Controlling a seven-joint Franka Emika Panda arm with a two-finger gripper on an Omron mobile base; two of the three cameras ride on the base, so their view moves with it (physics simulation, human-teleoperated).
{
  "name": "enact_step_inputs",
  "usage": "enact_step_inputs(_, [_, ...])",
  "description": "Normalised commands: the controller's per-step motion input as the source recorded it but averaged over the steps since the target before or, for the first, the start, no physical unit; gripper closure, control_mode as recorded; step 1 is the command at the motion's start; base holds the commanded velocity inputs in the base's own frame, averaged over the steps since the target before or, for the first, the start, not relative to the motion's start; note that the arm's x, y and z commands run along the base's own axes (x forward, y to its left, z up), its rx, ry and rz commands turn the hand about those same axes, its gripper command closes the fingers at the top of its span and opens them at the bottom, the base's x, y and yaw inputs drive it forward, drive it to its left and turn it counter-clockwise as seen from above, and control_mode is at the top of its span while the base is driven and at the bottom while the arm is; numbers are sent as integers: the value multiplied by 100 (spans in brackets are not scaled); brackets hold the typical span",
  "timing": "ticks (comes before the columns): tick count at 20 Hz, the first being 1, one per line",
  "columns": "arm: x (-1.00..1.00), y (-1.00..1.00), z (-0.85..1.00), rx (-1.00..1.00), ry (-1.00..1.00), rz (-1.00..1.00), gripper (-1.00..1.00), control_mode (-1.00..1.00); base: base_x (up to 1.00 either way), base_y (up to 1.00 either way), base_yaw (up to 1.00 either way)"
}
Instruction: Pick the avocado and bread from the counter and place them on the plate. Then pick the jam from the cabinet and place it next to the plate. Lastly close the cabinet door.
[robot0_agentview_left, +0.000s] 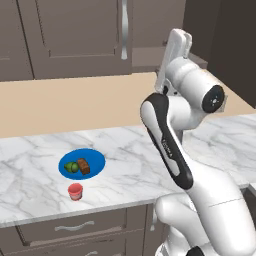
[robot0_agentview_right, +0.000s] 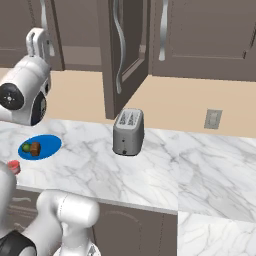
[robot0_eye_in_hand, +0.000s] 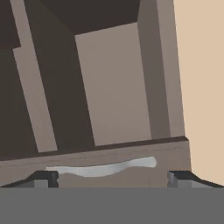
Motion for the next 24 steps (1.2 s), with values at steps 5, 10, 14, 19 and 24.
enact_step_inputs(5, [-100, -50, 29, 9, 6, -6, -100, -100, 0, 0, 0])
enact_step_inputs(10, [-100, -33, 35, 6, 30, -6, -100, -100, 0, 0, 0])
enact_step_inputs(14, [-92, -1, 30, 0, 48, -6, -100, -100, 0, 0, 0])
enact_step_inputs(19, [-54, 0, 7, 0, 66, -4, -100, -100, 0, 0, 0])
enact_step_inputs(24, [-94, -35, -22, 0, 12, -1, -100, -100, 0, 0, 0])
